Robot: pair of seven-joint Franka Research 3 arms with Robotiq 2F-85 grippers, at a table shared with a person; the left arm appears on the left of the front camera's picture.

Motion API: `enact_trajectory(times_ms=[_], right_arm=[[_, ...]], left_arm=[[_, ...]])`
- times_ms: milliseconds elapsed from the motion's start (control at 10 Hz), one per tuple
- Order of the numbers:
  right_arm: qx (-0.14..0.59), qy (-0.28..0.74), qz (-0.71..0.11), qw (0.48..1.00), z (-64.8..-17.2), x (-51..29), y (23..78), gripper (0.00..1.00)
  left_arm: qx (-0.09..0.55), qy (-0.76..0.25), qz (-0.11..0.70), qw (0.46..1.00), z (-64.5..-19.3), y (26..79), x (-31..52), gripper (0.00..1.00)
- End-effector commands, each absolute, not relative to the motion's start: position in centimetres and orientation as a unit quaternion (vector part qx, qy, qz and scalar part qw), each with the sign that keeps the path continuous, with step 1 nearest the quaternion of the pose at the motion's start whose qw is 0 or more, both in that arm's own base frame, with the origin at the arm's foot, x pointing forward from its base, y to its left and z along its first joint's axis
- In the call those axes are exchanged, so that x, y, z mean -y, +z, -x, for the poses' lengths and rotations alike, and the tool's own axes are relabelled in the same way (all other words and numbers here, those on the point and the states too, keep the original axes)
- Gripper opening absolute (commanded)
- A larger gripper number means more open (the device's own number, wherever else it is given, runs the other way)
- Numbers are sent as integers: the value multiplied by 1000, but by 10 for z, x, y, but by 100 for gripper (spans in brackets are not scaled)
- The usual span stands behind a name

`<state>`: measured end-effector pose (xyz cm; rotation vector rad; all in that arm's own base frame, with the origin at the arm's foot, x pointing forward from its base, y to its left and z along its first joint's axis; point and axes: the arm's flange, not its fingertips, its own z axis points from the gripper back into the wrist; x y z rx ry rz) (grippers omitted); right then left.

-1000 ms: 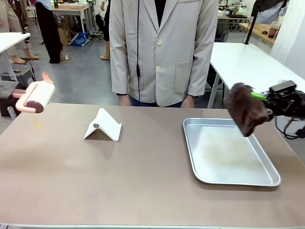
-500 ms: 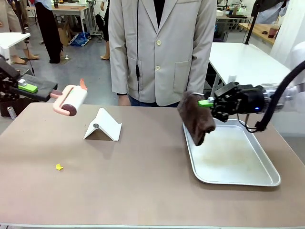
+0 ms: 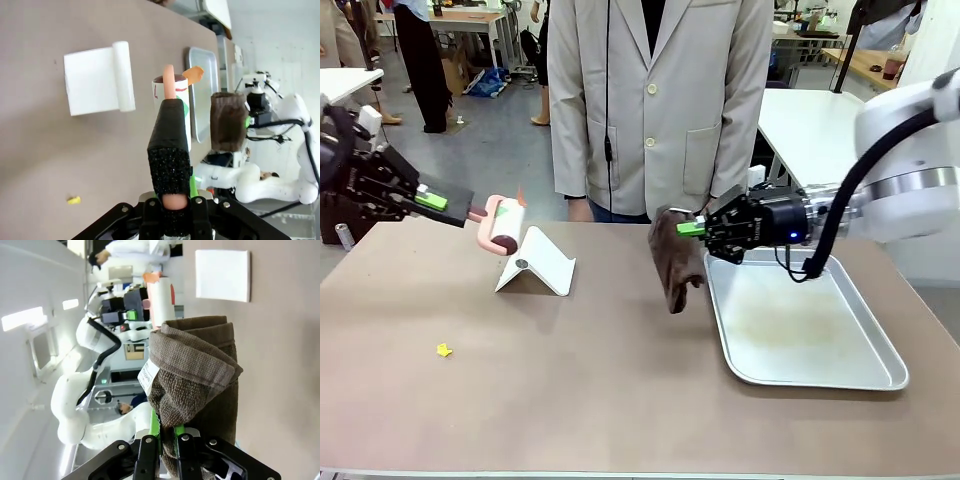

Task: Clean the surface of the table.
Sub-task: Return the Lint Roller and towel to their original positions.

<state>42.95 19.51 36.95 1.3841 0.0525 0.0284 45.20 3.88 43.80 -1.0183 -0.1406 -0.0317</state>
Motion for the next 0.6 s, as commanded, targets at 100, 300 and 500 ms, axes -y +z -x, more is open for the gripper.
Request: enact_trajectory(times_ms=[100, 300, 500], right_arm=[[-15, 3, -644, 765, -443, -211, 361, 12], [-29, 9, -632, 774, -436, -208, 359, 12], [-29, 9, -632, 774, -436, -208, 359, 12]], left_arm=[[84, 4, 500, 862, -465, 438, -17, 19], [78, -8, 484, 871, -461, 434, -20, 19], [78, -8, 484, 871, -461, 434, -20, 19]])
